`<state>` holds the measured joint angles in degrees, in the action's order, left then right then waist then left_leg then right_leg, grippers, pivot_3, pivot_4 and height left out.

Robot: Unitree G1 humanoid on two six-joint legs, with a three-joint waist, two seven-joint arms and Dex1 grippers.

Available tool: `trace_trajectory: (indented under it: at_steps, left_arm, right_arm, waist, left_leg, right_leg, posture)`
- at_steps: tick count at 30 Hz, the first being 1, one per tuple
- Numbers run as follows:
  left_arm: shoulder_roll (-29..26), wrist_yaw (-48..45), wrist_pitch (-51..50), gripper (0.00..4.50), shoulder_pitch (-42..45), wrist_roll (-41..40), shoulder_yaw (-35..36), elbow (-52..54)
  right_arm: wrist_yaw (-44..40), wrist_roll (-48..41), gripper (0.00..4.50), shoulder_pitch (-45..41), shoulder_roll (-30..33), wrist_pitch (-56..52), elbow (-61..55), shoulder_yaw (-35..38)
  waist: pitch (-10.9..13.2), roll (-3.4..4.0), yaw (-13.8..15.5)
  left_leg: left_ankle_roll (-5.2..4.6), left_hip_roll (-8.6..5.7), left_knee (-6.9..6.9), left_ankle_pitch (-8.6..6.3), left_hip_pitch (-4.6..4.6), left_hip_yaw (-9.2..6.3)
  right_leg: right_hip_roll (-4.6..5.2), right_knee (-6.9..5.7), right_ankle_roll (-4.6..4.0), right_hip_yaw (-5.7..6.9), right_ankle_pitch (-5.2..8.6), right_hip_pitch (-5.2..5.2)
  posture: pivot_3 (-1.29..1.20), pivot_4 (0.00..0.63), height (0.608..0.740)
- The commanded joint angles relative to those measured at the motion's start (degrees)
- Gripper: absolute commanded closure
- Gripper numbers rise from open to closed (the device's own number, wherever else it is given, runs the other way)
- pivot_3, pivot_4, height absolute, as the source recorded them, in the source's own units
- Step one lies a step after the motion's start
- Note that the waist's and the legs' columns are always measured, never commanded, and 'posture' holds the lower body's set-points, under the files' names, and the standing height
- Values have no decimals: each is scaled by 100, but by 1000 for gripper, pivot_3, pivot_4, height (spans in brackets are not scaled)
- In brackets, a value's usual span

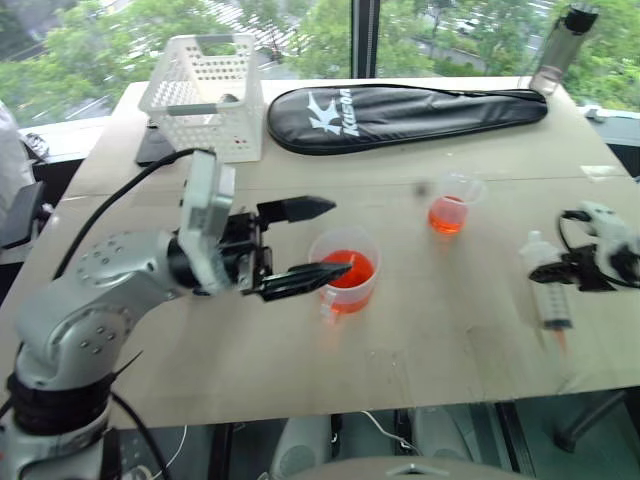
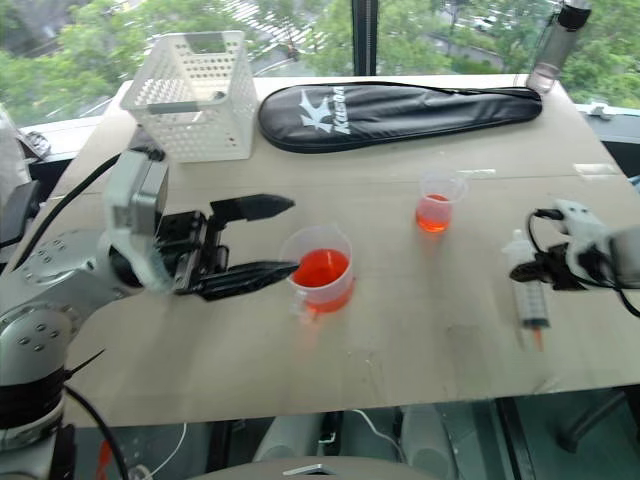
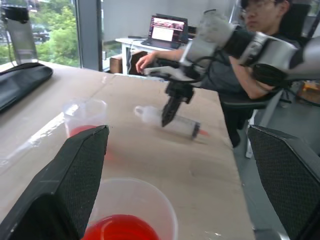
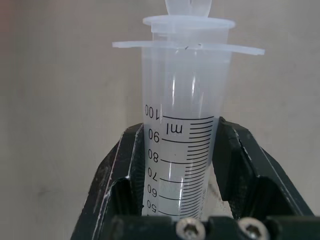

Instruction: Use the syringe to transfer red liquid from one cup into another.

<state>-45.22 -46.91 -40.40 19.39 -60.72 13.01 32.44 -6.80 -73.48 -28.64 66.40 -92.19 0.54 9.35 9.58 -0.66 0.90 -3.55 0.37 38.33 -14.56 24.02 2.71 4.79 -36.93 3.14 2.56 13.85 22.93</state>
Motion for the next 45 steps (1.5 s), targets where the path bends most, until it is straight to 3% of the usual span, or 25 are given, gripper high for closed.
trace_trajectory:
  at_steps: [1,4,7,11,16,19,22,35,45]
  left_arm:
    - [221,415,59,0,336,44,22,-273]
    - [442,572,10,0,619,104,-62,-613]
    - [639,763,111,0,911,310,-36,-1042]
    - [875,1252,331,0,1346,747,168,-1750]
    - [877,1332,433,0,1490,1038,242,-1974]
    - [860,1386,360,0,1425,1037,285,-1837]
    - [769,1358,313,0,1378,1049,309,-1778]
    - [327,1480,-275,0,1575,880,359,-1533]
    - [-354,65,-186,0,1837,1194,-227,-1332]
  right_arm:
    - [-55,-1402,2995,401,222,180,-1827,1626]
    - [240,-2509,3015,731,41,1214,-2738,2134]
    - [469,-2840,3034,148,-673,2476,-3233,1623]
    - [7,-1455,3036,-842,-1926,3469,-3724,537]
    - [-1272,888,3037,-1020,-3025,4769,-3590,-933]
    - [-1817,1696,3037,-1034,-3648,5393,-3085,-1424]
    - [-1985,1955,3037,-1225,-4155,5643,-2793,-1517]
    - [-3012,3394,3042,-321,-4692,6384,-2179,-2157]
    - [-3563,4346,3042,58,-5098,7244,-1631,-2503]
  waist:
    - [1,-2,-16]
    - [-2,-21,-50]
    - [0,-31,-75]
    - [5,-32,-112]
    - [3,-38,-92]
    - [3,-38,-90]
    - [3,-38,-99]
    - [0,-43,-150]
    - [0,-44,-152]
  left_leg:
    - [0,3,0,0,-1,-2]
    - [0,19,1,-1,-11,0]
    - [0,21,7,-1,-24,3]
    - [-1,20,16,0,-22,6]
    - [22,17,17,12,-17,5]
    - [23,7,11,13,10,7]
    - [25,4,19,14,62,1]
    - [26,2,22,15,61,-1]
    - [30,1,23,18,59,-2]
  right_leg:
    - [-3,0,1,1,0,0]
    - [-22,-1,6,-10,-3,-6]
    - [-25,0,7,-14,-3,-18]
    - [-31,-1,20,-29,-12,-15]
    - [-26,0,18,-26,-13,-14]
    - [-14,4,19,-27,-13,13]
    - [-10,-3,20,-17,-14,58]
    - [-10,-18,19,-14,-14,65]
    - [-12,-22,19,-12,-14,65]
  posture:
    - [0,150,724]
    - [0,150,724]
    - [0,150,724]
    - [0,150,724]
    - [0,150,724]
    - [0,150,724]
    - [0,150,724]
    - [0,150,724]
    - [0,150,724]
